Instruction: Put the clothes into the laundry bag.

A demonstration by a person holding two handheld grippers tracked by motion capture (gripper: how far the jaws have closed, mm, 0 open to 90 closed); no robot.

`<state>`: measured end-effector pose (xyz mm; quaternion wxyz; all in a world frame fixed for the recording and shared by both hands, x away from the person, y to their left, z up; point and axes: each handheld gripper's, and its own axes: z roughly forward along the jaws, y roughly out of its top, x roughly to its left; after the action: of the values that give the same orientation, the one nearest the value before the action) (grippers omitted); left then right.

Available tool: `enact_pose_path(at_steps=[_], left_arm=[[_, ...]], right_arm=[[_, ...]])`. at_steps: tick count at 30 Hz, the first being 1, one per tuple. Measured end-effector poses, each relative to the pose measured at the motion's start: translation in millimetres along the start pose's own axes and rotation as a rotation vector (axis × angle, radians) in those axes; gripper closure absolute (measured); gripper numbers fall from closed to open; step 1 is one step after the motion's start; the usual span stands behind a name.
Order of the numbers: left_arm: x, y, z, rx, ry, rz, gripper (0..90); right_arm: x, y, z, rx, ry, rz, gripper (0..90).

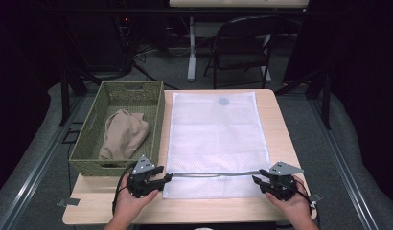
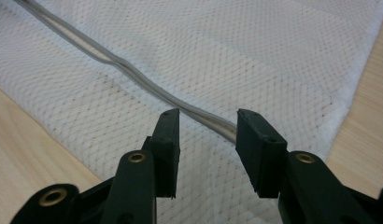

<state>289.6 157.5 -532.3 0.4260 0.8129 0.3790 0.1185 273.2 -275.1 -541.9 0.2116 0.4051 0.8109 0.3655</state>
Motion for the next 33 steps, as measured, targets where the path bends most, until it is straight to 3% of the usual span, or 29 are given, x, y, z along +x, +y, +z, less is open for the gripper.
enact_pose_path(at_steps=[5, 8, 14, 27, 33], left_arm=[[-2.6, -0.4, 0.6, 0.010, -0.019, 0.016, 52.3], [-5.8, -0.8, -1.0, 0.013, -0.020, 0.027, 51.7], [-6.3, 1.3, -6.1, -0.001, -0.020, 0.017, 49.8], [-6.4, 4.2, -15.1, -0.016, -0.006, -0.007, 47.4], [-6.9, 11.1, -26.5, -0.040, 0.032, -0.001, 44.6]], right_arm=[[4.8, -0.9, 0.0, 0.001, 0.023, -0.027, 59.6], [6.2, 1.0, -0.7, -0.026, 0.041, -0.025, 58.1], [8.0, 0.9, 0.0, -0.025, 0.048, -0.032, 56.7], [4.9, 4.1, 5.1, -0.064, 0.091, 0.002, 54.3], [6.7, 4.4, 7.3, -0.067, 0.110, 0.002, 53.7]])
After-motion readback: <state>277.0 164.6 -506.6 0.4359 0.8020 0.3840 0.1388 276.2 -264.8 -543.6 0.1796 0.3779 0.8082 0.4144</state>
